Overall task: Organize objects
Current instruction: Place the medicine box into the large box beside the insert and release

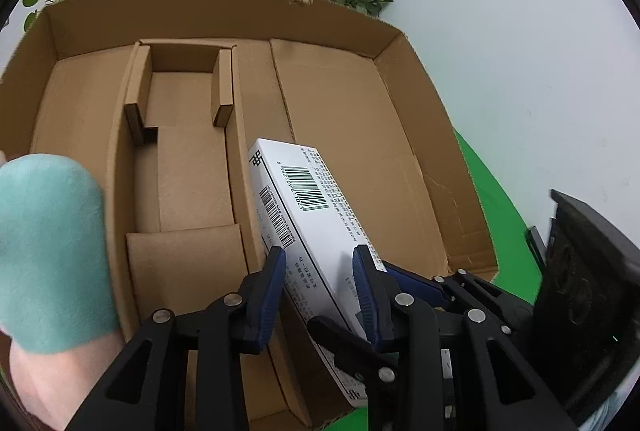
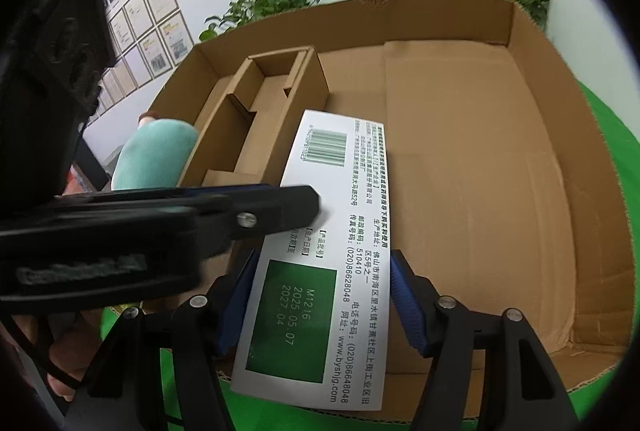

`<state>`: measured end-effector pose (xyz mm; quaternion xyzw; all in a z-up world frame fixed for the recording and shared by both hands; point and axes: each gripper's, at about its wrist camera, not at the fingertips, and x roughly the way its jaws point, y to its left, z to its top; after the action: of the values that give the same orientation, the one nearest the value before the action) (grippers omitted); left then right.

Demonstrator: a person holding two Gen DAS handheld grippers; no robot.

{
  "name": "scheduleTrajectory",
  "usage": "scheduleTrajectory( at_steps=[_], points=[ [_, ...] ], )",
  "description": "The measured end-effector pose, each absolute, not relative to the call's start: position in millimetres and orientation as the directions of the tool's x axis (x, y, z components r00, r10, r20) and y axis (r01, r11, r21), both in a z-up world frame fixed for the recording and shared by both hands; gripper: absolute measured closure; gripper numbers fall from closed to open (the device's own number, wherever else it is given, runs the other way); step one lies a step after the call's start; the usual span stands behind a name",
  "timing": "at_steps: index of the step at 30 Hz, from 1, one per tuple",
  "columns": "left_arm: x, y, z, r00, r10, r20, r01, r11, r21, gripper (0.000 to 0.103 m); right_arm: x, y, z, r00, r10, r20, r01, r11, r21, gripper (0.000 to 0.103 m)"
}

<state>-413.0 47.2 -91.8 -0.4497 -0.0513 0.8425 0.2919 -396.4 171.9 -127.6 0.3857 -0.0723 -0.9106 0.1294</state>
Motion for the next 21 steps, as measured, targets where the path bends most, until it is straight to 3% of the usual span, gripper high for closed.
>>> scheduleTrajectory(
  at_steps=[7,17,21],
  points=[
    [-380,14,-99,-0.476,0.449,-0.757,-0.397,-0.877,-0.271,0.071,-401,170,-137,-0.628,-0.303,-0.717,0.195,-0.953,0.232,0.037],
    [-364,-2,-124,-0.446,0.473,-0.760,-0.321,-0.877,-0.358,0.071,-385,176,-138,-0.587,-0.320,-0.744,0.235,-0.946,0.222,0.036],
    [-343,-7,-121,-0.483,0.418,-0.769,-0.315,-0.903,-0.292,0.071,-371,187,-120,-0.624,-0.317,-0.714,0.236,-0.948,0.213,0.020]
  ],
)
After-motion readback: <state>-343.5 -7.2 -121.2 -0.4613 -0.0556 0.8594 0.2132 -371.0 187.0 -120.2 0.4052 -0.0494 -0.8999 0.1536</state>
